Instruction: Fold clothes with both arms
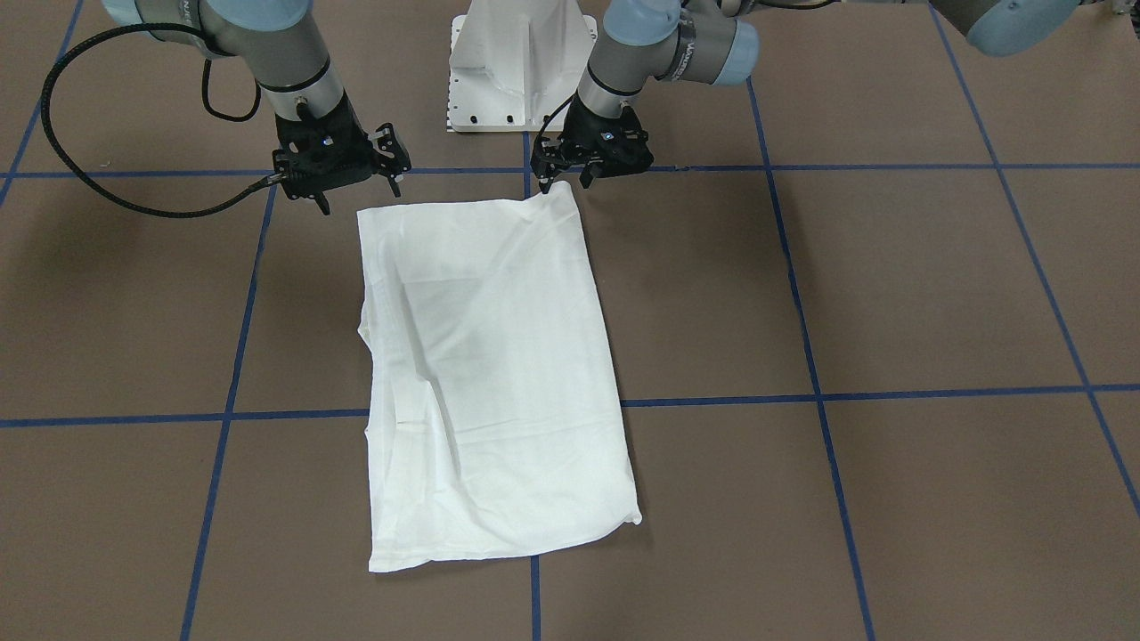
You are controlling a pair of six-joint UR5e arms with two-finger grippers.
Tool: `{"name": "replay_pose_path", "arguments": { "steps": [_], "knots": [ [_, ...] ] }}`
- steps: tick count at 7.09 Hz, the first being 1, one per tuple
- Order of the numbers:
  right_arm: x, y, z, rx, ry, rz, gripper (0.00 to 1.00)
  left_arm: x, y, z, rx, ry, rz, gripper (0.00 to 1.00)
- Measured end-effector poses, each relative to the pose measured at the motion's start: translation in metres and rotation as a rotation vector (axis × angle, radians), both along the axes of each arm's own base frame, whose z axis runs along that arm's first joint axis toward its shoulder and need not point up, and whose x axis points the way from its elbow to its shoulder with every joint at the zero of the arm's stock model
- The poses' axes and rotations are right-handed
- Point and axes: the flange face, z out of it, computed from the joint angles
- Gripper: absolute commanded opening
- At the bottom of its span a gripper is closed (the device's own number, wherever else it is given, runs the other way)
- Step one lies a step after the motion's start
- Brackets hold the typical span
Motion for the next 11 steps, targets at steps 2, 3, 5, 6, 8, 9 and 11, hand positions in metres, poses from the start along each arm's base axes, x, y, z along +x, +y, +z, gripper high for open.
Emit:
{"name": "replay_pose_path", "arguments": {
  "steps": [2, 3, 5, 6, 8, 9, 11],
  "knots": [
    [0.0, 0.0, 0.002, -0.001, 0.003, 0.001, 0.99, 0.005, -0.002, -0.002, 0.001, 0.002, -0.001, 0.73],
    [0.0, -0.001, 0.002, 0.0, 0.004, 0.001, 0.99, 0.012, -0.004, -0.002, -0.001, -0.003, -0.001, 0.72],
    [0.001, -0.001, 0.003, 0.0, 0.006, 0.003, 0.99, 0.02, -0.007, -0.003, -0.002, -0.008, -0.003, 0.67],
    [0.001, -0.001, 0.003, 0.0, 0.006, 0.004, 0.99, 0.019, -0.011, -0.003, -0.002, -0.008, -0.009, 0.64],
    [0.001, -0.001, 0.003, 0.001, 0.007, 0.004, 0.99, 0.014, -0.022, -0.004, -0.001, -0.006, -0.028, 0.55],
    [0.0, -0.001, 0.004, 0.0, 0.008, 0.004, 0.99, 0.011, -0.026, -0.004, 0.0, -0.007, -0.034, 0.26],
    [-0.002, -0.002, 0.006, -0.001, 0.015, 0.004, 0.99, 0.009, -0.028, -0.006, -0.003, -0.002, -0.038, 0.0]
  ]
}}
